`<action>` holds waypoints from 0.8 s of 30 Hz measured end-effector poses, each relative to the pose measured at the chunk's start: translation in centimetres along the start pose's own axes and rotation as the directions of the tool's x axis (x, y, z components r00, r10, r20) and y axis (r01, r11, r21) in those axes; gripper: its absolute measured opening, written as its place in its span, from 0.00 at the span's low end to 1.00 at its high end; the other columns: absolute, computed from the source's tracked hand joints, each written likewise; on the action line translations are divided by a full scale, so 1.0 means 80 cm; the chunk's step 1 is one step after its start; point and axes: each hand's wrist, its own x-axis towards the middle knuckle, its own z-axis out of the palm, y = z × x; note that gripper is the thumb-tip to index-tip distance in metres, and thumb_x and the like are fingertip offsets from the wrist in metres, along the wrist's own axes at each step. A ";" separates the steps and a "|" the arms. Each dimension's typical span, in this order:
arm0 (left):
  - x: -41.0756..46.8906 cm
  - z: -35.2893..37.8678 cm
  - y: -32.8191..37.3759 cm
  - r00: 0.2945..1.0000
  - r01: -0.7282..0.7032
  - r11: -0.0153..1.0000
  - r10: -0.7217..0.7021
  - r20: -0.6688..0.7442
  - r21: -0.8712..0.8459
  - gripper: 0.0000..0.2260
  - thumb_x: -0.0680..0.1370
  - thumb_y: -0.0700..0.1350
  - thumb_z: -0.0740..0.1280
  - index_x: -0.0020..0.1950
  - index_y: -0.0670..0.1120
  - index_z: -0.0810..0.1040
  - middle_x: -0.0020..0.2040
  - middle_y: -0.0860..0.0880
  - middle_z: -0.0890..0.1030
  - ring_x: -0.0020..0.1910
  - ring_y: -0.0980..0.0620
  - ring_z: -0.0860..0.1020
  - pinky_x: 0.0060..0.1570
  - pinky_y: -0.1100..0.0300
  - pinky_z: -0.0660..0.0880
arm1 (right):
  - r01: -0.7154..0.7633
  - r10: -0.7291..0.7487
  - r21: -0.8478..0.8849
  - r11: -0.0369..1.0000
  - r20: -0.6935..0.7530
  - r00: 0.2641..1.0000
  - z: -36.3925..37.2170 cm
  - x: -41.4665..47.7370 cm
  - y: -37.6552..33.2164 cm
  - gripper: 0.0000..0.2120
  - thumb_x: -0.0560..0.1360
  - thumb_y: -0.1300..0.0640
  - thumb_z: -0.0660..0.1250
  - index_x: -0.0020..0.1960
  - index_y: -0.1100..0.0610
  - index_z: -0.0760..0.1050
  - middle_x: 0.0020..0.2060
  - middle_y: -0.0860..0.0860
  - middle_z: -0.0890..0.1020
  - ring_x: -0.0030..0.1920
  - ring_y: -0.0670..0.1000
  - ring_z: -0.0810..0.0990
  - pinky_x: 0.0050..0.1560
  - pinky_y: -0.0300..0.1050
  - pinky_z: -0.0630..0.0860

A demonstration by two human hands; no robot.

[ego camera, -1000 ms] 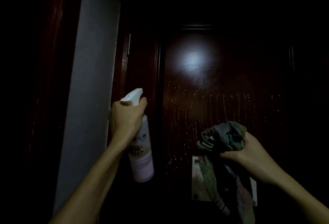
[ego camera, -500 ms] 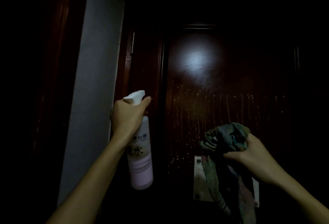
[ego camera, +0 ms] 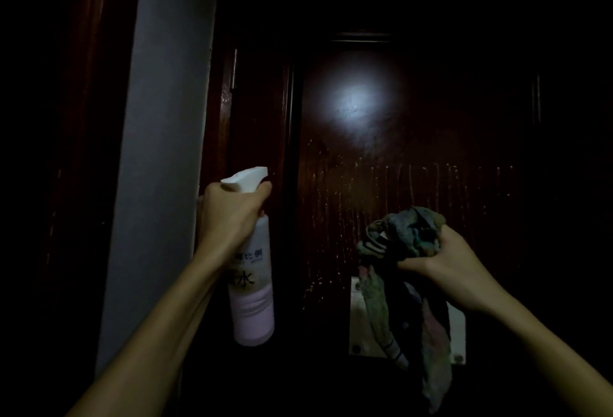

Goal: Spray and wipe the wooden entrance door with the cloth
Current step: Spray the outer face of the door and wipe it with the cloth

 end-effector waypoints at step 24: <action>-0.035 -0.014 -0.058 0.995 0.093 0.993 -0.094 0.023 0.071 0.14 0.71 0.56 0.76 0.44 0.48 0.80 0.38 0.48 0.85 0.41 0.47 0.84 0.49 0.45 0.83 | -0.048 0.049 -0.021 0.999 0.031 0.998 0.016 -0.029 0.024 0.22 0.66 0.67 0.77 0.54 0.50 0.77 0.46 0.48 0.86 0.47 0.47 0.86 0.51 0.50 0.81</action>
